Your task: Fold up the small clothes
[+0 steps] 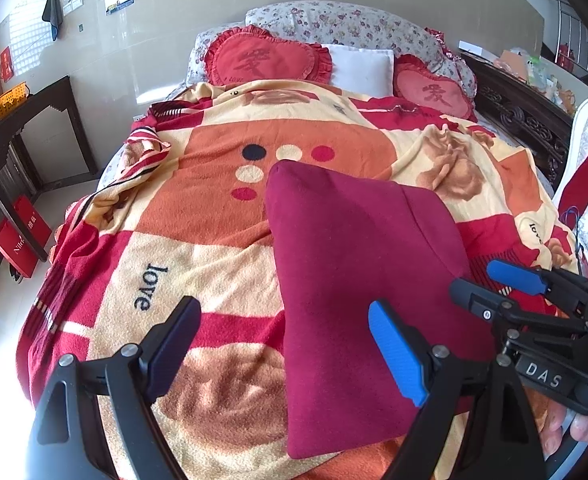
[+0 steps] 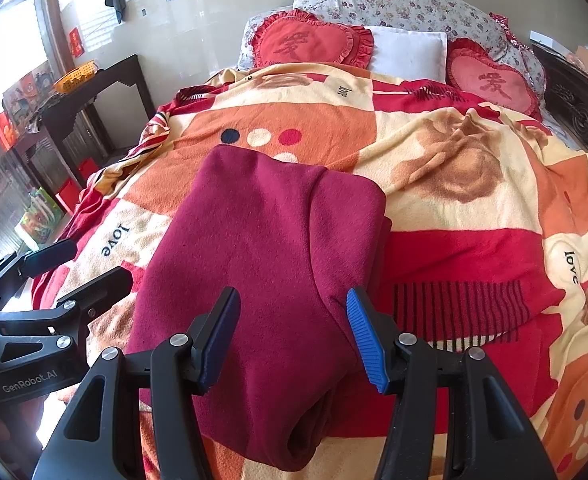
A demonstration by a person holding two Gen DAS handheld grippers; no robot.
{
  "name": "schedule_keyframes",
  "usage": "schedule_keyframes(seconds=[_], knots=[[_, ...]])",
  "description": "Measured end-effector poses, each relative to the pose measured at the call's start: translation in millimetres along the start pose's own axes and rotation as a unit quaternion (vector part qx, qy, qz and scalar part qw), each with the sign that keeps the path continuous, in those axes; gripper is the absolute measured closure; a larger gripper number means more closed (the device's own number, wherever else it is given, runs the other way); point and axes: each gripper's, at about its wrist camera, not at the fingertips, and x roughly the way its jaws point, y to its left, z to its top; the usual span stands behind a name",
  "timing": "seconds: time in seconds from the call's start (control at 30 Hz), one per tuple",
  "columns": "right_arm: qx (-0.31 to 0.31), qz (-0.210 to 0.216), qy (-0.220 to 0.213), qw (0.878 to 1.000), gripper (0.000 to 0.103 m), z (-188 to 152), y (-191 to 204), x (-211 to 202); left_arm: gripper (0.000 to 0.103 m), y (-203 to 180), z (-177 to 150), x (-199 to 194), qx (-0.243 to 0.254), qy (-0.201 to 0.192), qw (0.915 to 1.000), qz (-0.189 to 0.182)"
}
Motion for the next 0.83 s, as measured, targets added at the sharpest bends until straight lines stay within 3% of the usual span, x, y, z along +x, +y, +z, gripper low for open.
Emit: schedule_keyframes(seconds=[0.83], knots=[[0.005,0.004,0.014,1.000,0.066,-0.2,-5.5,15.1,0.014,5.1,2.1,19.0,-0.017,0.019,0.9995,-0.016]])
